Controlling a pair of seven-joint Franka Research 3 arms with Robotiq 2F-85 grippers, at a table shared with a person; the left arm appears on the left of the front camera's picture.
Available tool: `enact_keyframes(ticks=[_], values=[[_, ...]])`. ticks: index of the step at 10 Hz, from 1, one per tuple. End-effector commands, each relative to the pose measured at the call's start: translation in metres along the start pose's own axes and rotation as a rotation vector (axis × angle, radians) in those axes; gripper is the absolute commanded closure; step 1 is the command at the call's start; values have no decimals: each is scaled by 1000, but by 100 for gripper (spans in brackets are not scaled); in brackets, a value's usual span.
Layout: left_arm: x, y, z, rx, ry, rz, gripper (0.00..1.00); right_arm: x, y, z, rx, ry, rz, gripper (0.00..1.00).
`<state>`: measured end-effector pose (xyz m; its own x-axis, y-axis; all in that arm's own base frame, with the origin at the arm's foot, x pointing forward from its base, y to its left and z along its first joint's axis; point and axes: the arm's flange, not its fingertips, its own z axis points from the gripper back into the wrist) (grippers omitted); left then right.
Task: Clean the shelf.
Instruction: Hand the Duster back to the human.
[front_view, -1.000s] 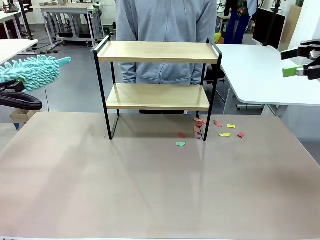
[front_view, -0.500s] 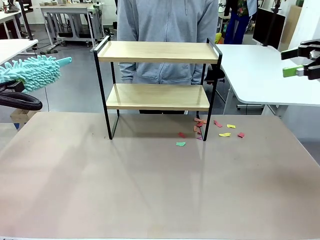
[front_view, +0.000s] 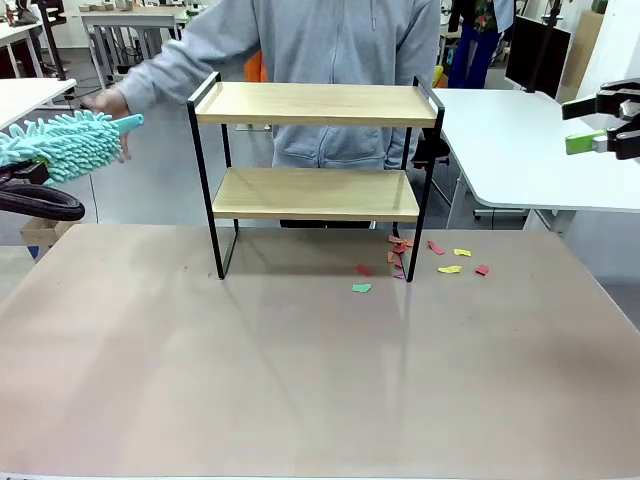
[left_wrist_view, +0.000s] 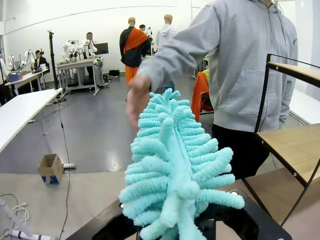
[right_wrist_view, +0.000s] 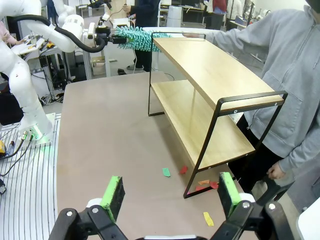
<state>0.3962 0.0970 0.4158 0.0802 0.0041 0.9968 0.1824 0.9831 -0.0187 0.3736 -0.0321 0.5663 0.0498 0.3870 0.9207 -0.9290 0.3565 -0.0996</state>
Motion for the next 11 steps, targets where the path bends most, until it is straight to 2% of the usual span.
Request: enact_keyframes(ticks=[1,7,8,9,10,11], values=[[2,0,0,1,-7,-5,83,3,0,0,-6,-20,11,0],[0,0,0,0,0,-1,83,3,0,0,-6,-20,11,0],[4,-5,6,-48,2,-50,25,3,0,0,-6,-20,11,0],[8,-6,10,-65,3,-47,25,3,0,0,-6,-20,11,0],[14,-7,14,-78,7,-28,0,3,0,0,-6,-20,11,0],[23,-7,19,-83,7,-5,22,3,0,0,-6,-20,11,0]])
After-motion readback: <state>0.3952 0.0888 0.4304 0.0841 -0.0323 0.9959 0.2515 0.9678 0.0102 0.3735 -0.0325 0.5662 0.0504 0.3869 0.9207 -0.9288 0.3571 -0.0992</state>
